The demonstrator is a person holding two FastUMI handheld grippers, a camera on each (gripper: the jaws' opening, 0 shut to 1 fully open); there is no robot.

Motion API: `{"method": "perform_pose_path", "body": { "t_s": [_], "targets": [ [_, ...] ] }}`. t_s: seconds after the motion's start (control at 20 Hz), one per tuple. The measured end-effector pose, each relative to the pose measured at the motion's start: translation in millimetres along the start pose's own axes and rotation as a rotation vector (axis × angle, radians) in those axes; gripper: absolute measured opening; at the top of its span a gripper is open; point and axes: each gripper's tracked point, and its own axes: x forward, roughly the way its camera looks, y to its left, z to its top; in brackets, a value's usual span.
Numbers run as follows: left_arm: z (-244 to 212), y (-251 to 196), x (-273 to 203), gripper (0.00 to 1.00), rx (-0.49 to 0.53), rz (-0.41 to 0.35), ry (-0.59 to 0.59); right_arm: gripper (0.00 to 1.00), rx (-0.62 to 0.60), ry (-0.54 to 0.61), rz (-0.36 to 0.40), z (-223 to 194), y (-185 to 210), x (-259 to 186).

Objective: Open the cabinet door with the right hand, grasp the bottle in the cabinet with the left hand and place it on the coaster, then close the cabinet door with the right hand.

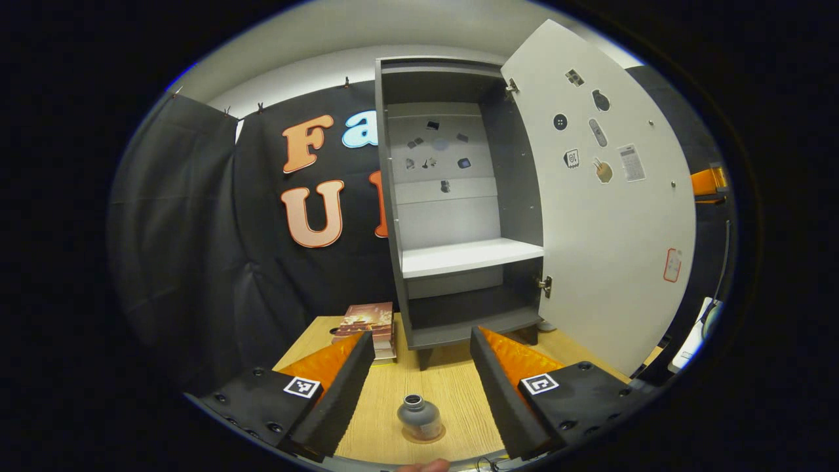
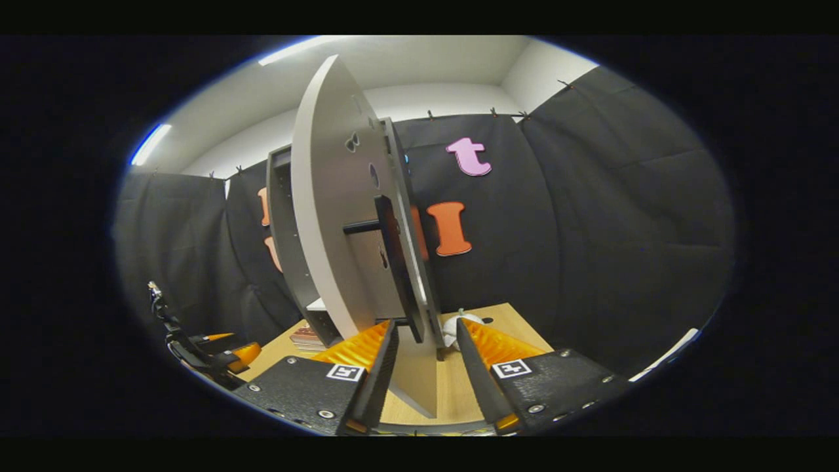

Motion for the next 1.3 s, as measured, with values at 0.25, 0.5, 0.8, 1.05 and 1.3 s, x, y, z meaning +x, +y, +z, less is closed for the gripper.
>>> {"method": "perform_pose_path", "body": {
  "t_s": [0.25, 0.5, 0.8, 1.05, 1.3],
  "targets": [
    [9, 6, -11, 0.95, -0.006, 0.015, -0.017, 0.57, -0.006, 0.009, 0.075, -5, 39, 5],
    [9, 39, -29, 0.96, 0.001, 0.08, -0.017, 0.57, 0.004, 0.012, 0.199, -14, 97, 23],
    [14, 87, -45, 0.94, -0.004, 0.161, -0.024, 0.57, -0.001, 0.026, 0.309, -23, 157, 54],
    [18, 126, -26, 0.94, -0.034, 0.178, -0.035, 0.65, -0.06, 0.021, 0.304, -30, 207, 99],
    [33, 160, 3, 0.96, -0.034, 0.156, -0.078, 0.7, -0.07, 0.021, 0.287, -33, 272, 155]
  ]
}}
